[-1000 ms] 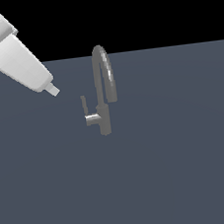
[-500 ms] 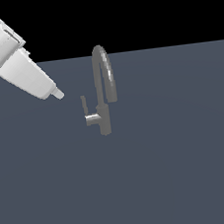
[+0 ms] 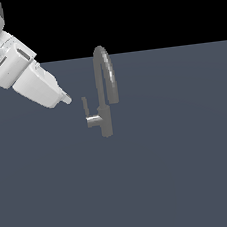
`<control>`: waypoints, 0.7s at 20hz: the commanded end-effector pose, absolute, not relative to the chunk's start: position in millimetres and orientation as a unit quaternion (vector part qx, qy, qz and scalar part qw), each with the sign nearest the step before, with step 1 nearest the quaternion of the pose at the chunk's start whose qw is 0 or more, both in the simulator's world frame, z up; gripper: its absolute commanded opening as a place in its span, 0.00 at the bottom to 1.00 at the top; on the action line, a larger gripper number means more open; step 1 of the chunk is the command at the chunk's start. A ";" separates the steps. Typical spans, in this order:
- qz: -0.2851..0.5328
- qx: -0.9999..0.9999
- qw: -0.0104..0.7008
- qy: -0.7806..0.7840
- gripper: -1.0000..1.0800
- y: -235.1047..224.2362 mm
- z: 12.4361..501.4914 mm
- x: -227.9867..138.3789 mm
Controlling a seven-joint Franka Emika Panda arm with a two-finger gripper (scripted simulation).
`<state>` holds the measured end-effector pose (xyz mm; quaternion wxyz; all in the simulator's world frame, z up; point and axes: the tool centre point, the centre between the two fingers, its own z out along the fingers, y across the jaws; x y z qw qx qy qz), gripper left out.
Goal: Turn on the faucet by rotating a designated handle.
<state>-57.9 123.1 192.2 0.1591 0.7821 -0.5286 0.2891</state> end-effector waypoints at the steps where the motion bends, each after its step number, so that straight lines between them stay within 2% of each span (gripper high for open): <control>1: 0.295 0.770 0.165 -0.541 0.00 120.3 184.9 -49.0; 14: 0.332 0.701 0.190 -0.602 0.00 99.7 159.7 -1.0</control>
